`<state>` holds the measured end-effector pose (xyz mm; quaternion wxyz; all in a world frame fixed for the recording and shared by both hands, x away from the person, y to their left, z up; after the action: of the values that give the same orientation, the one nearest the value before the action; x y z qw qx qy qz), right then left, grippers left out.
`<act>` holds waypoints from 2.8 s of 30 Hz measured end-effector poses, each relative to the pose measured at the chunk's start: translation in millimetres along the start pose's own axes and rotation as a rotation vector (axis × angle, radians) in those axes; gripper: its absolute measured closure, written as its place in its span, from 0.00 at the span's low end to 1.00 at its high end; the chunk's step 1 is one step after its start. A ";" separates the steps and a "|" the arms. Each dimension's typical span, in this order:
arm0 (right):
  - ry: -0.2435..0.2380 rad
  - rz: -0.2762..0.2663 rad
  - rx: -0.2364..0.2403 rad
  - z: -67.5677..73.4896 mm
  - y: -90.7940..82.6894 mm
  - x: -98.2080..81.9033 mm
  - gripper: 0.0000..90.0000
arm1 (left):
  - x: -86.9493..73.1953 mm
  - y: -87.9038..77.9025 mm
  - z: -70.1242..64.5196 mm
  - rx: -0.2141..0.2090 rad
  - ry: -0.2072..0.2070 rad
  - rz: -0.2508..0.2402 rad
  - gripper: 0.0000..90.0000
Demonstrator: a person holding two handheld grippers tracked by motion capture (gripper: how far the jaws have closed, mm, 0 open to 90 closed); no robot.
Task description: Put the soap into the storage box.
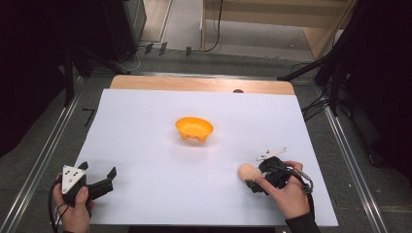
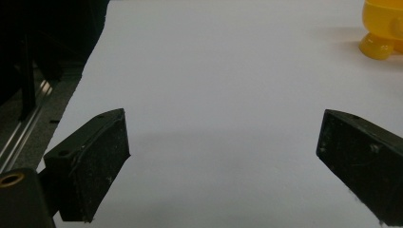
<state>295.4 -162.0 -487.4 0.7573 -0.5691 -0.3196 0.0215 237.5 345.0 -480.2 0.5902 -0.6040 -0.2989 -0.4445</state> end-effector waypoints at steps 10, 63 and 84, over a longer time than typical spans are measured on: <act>-0.010 0.019 -0.010 5.7 7.4 2.8 0.22 | 0.0 0.0 -0.1 0.000 -0.001 0.000 0.05; -0.063 0.014 -0.027 7.1 12.0 3.3 0.37 | 0.0 -0.1 0.1 -0.004 -0.002 -0.003 0.05; -0.217 0.027 0.020 4.1 3.8 18.8 0.37 | 0.0 -0.1 0.4 -0.004 -0.006 -0.003 0.05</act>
<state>309.6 -149.8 -481.5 0.7235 -0.5601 -0.3920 0.0965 237.5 345.4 -480.2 0.5873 -0.6061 -0.3005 -0.4443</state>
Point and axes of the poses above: each handheld gripper's, and its own axes: y roughly forward along the jaws, x roughly out of its top, z roughly to its left, the point moved 4 cm from there along y, roughly forward along the jaws, and after that the axes turned 7 degrees about y, right-handed, at the moved point
